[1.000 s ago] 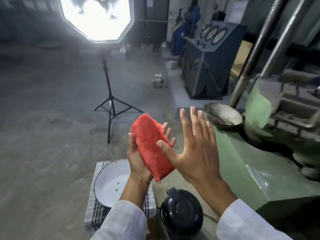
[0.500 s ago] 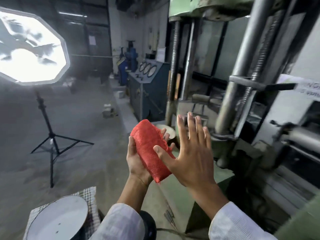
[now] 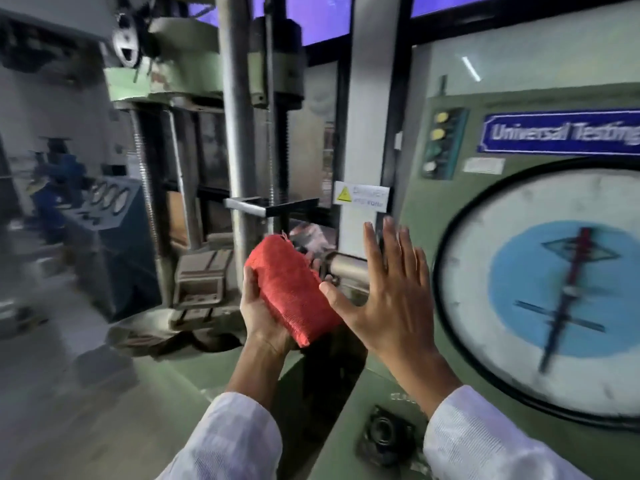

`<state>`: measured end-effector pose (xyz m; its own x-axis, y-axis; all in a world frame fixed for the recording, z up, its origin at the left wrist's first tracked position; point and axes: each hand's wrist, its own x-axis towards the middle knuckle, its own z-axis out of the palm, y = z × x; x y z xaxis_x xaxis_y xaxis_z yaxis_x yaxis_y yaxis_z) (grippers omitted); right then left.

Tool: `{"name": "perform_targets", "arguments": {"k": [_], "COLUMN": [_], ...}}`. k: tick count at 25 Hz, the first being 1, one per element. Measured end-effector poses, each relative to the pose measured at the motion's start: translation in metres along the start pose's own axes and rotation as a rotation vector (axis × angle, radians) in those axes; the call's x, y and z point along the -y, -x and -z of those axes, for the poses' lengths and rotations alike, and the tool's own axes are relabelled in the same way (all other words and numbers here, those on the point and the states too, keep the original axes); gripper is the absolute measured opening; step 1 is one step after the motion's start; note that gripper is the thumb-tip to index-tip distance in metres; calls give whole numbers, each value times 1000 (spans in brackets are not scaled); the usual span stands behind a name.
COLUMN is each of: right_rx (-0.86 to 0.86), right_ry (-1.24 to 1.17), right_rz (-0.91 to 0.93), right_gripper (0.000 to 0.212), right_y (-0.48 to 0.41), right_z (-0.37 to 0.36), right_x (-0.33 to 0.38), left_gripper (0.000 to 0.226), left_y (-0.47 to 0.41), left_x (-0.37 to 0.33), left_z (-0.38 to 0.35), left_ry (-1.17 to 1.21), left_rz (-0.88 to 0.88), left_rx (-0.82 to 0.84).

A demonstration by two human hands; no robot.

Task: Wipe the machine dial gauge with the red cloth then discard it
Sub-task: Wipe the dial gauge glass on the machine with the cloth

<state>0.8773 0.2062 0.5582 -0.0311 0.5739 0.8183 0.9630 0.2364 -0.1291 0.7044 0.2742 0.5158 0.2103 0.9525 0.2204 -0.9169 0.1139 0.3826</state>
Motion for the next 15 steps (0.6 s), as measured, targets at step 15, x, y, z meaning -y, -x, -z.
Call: {"name": "perform_targets", "arguments": {"k": [15], "right_rx": [-215], "right_ry": [380], "right_rz": [-309], "right_gripper": [98], "right_y": [53], "right_z": [111], "right_x": [-291], "left_gripper": [75], "left_y": [-115], "left_x": [251], "left_z": [-99], "left_ry": [40], "left_rz": [111], "left_rx": [-149]}}
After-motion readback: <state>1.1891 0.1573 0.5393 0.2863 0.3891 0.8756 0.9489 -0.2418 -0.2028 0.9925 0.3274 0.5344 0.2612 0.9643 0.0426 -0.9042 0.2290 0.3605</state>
